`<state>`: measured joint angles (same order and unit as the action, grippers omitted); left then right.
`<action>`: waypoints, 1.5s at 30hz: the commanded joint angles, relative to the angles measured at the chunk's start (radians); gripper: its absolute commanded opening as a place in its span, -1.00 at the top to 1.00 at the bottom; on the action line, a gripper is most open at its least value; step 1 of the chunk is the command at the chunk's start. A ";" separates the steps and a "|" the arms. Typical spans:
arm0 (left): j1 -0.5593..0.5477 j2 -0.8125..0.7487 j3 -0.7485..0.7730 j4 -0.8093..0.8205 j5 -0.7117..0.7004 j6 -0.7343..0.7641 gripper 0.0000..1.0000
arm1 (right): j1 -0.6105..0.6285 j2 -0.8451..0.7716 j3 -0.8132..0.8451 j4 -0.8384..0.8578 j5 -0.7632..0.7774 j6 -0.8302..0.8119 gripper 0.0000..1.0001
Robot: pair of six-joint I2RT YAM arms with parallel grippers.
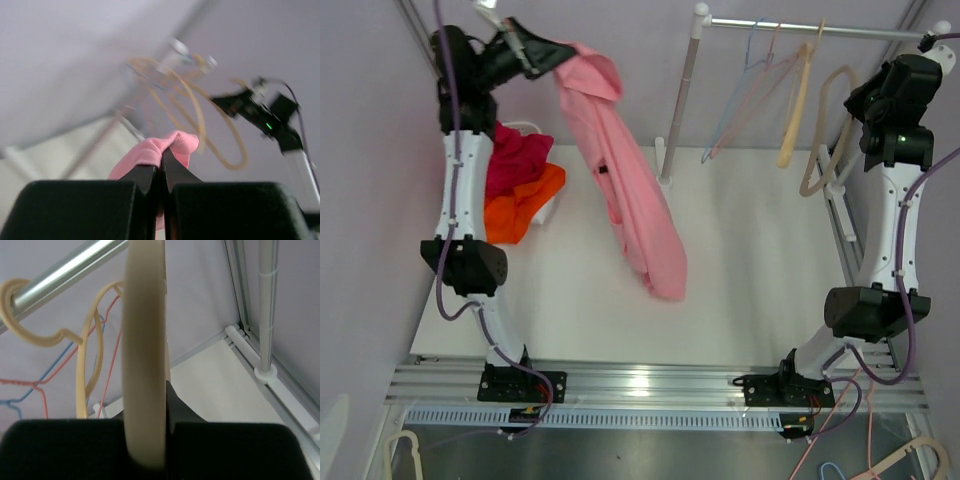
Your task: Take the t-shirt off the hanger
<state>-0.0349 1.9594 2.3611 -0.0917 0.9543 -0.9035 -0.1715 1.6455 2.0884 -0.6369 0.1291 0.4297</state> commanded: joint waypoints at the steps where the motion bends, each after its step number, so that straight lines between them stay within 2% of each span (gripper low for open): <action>1: 0.238 -0.036 0.033 0.268 -0.070 -0.177 0.99 | -0.002 0.089 0.122 0.147 0.035 -0.058 1.00; 2: 0.322 -0.048 0.036 0.277 -0.103 -0.167 0.99 | 0.000 0.118 0.159 0.148 0.035 -0.063 1.00; 5: 0.435 -0.066 0.058 0.308 -0.182 -0.080 0.99 | 0.000 0.250 0.335 0.160 -0.018 -0.065 1.00; 7: 0.457 -0.088 0.056 0.313 -0.239 -0.023 0.99 | 0.000 0.325 0.418 0.193 -0.075 -0.063 1.00; 9: 0.474 -0.091 0.066 0.319 -0.261 0.052 0.99 | 0.004 0.365 0.433 0.275 -0.115 -0.060 1.00; 14: 0.478 -0.033 0.076 0.352 -0.258 0.023 0.99 | 0.030 0.411 0.435 0.370 -0.184 -0.063 1.00; 17: 0.472 -0.022 -0.025 0.391 -0.244 0.009 0.99 | 0.038 0.438 0.432 0.401 -0.241 -0.074 1.00; 18: 0.469 -0.027 -0.124 0.392 -0.247 0.015 0.99 | 0.044 0.442 0.432 0.408 -0.249 -0.081 1.00; 20: 0.452 -0.050 -0.230 0.394 -0.284 0.058 0.99 | 0.052 0.461 0.435 0.428 -0.252 -0.104 1.00; 22: 0.425 -0.074 -0.333 0.327 -0.343 0.139 0.99 | 0.055 0.471 0.443 0.422 -0.252 -0.111 1.00; 24: 0.397 -0.086 -0.367 0.224 -0.415 0.208 0.99 | 0.055 0.491 0.462 0.396 -0.249 -0.105 1.00; 26: 0.356 -0.079 -0.381 0.117 -0.582 0.294 0.99 | 0.053 0.499 0.453 0.369 -0.256 -0.103 1.00; 27: 0.348 -0.073 -0.381 0.024 -0.635 0.302 0.99 | 0.055 0.501 0.440 0.361 -0.261 -0.101 1.00; 29: 0.336 -0.022 -0.376 -0.047 -0.702 0.281 0.99 | 0.053 0.505 0.423 0.347 -0.279 -0.100 1.00; 33: 0.336 0.097 -0.312 -0.268 -0.724 0.233 0.99 | 0.055 0.530 0.427 0.290 -0.328 -0.082 1.00; 34: 0.334 0.119 -0.303 -0.295 -0.727 0.233 0.96 | 0.055 0.531 0.427 0.260 -0.342 -0.078 1.00; 35: 0.336 0.134 -0.298 -0.319 -0.727 0.230 0.77 | 0.052 0.534 0.429 0.241 -0.350 -0.072 1.00; 37: 0.334 0.167 -0.307 -0.361 -0.729 0.236 0.56 | 0.047 0.534 0.426 0.186 -0.368 -0.042 1.00; 40: 0.336 0.187 -0.303 -0.394 -0.730 0.241 0.53 | 0.032 0.536 0.426 0.129 -0.413 -0.003 1.00; 43: 0.334 0.187 -0.304 -0.410 -0.741 0.244 0.33 | 0.010 0.531 0.432 0.085 -0.453 0.029 1.00; 44: 0.336 0.185 -0.304 -0.416 -0.747 0.244 0.05 | 0.006 0.527 0.432 0.074 -0.457 0.050 1.00; 45: 0.334 0.181 -0.307 -0.424 -0.750 0.244 -0.09 | 0.001 0.524 0.430 0.062 -0.456 0.061 1.00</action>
<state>0.2970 2.1799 2.0285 -0.4915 0.2298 -0.6678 -0.1688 2.1315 2.5111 -0.4522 -0.2241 0.4126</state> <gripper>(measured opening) 0.497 0.058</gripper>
